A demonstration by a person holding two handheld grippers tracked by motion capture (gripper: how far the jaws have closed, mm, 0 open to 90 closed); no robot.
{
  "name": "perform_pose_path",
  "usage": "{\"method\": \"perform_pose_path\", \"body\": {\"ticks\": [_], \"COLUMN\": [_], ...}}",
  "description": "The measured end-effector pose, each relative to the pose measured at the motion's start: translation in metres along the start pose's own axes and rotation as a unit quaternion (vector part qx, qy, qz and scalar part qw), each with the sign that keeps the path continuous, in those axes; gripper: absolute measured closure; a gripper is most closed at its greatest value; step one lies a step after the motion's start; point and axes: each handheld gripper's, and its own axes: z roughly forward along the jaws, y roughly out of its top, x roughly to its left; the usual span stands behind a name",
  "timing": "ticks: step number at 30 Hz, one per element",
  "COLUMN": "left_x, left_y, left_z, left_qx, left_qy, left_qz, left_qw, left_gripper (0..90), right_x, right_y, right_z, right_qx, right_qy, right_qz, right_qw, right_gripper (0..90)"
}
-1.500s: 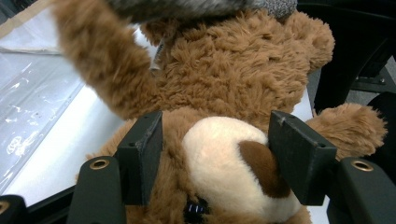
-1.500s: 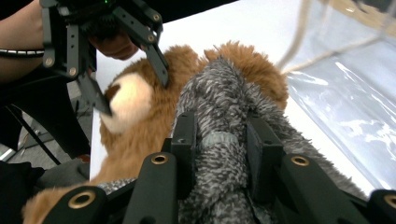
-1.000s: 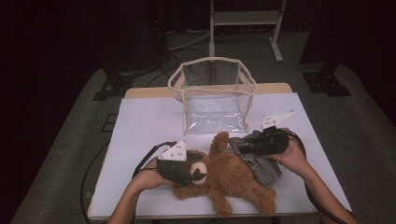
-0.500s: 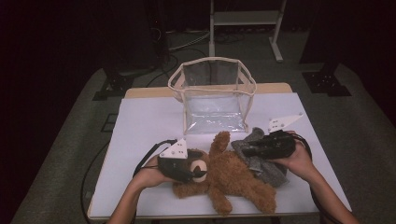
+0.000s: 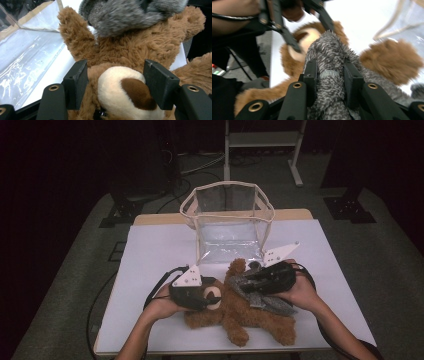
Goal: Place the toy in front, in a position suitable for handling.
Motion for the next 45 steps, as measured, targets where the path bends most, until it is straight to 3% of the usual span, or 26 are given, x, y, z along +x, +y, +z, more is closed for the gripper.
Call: {"method": "perform_pose_path", "body": {"ticks": [6,11,15,21,25,32,45], "left_x": [0.002,0.006,0.005,0.004,0.006,0.006,0.009], "left_y": [-0.001,-0.008,-0.009,-0.008,-0.008,-0.008,-0.014], "left_z": [-0.012,-0.014,-0.008,-0.006,-0.005,-0.007,-0.016], "left_qx": [-0.002,0.004,0.009,0.012,0.011,0.011,0.014], "left_qy": [-0.018,-0.012,-0.009,0.003,0.01,0.008,-0.003], "left_qz": [0.005,-0.003,-0.002,0.0,-0.003,-0.004,-0.011], "left_qw": [0.9998,0.9999,0.9999,0.9999,0.9999,0.9999,0.9998], "left_gripper": [35.0,33.4,33.6,33.9,33.9,33.7,33.7], "right_x": [-0.019,-0.03,-0.023,0.005,0.017,0.009,-0.006], "right_y": [-0.011,-0.013,-0.01,0.002,0.004,-0.003,-0.013], "right_z": [0.001,0.0,-0.001,-0.006,-0.005,0.001,-0.009], "right_qx": [-0.01,-0.016,-0.014,-0.013,-0.007,0.0,-0.009], "right_qy": [0.002,-0.001,-0.008,0.0,0.004,0.002,-0.013], "right_qz": [0.033,0.049,0.039,-0.003,-0.018,-0.01,0.011], "right_qw": [0.9994,0.9986,0.9991,0.9999,0.9998,0.9999,0.9998], "right_gripper": [67.7,67.7,67.9,67.9,67.9,68.0,68.1]}}
